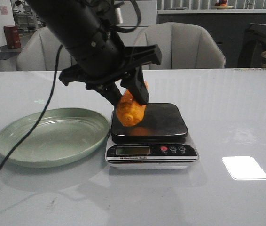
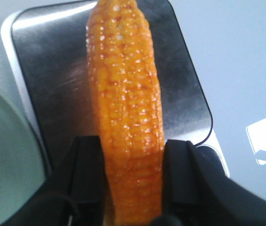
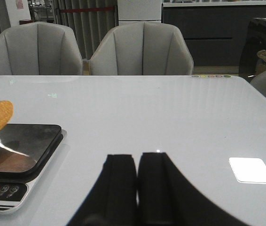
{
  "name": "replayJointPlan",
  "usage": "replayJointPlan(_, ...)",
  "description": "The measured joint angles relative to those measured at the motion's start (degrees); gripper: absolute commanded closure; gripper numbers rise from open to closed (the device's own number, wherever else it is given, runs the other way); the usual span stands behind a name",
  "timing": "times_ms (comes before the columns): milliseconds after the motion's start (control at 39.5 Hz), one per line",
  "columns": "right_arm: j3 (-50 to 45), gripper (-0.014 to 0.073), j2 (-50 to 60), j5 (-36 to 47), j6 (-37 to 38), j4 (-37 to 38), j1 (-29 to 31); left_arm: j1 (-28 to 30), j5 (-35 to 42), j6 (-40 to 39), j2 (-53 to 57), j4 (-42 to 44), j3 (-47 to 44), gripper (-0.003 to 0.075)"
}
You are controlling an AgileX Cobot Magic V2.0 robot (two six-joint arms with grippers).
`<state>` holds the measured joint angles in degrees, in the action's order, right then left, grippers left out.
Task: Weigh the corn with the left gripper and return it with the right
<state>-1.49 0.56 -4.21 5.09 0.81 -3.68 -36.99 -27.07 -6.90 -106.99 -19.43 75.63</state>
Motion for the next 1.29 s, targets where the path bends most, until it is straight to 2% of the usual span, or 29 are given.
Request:
replayJointPlan(51, 0.0, 0.0427, 0.0, 0.0, 0.0, 0.0, 0.0, -0.4, 0.1, 0.0, -1.5, -0.6, 1.0, 0.0519)
replayJointPlan(253, 0.0, 0.0427, 0.0, 0.0, 0.0, 0.0, 0.0, -1.1, 0.3, 0.0, -5.4, -1.3, 4.4, 0.0251)
replayJointPlan(329, 0.0, 0.0427, 0.0, 0.0, 0.0, 0.0, 0.0, -1.1, 0.7, 0.0, -5.6, -1.3, 4.7, 0.0206)
replayJointPlan(507, 0.0, 0.0427, 0.0, 0.0, 0.0, 0.0, 0.0, -1.1, 1.2, 0.0, -5.6, -0.5, 4.9, 0.0206)
replayJointPlan(735, 0.0, 0.0427, 0.0, 0.0, 0.0, 0.0, 0.0, -1.1, -0.5, 0.0, -1.9, 5.8, 4.2, 0.0209)
replayJointPlan(937, 0.0, 0.0427, 0.0, 0.0, 0.0, 0.0, 0.0, -0.7, 0.2, 0.0, 8.6, 7.8, -2.3, 0.0209)
replayJointPlan(1292, 0.0, 0.0427, 0.0, 0.0, 0.0, 0.0, 0.0, 0.9, 1.1, 0.1, 32.3, 11.1, -19.5, 0.0209)
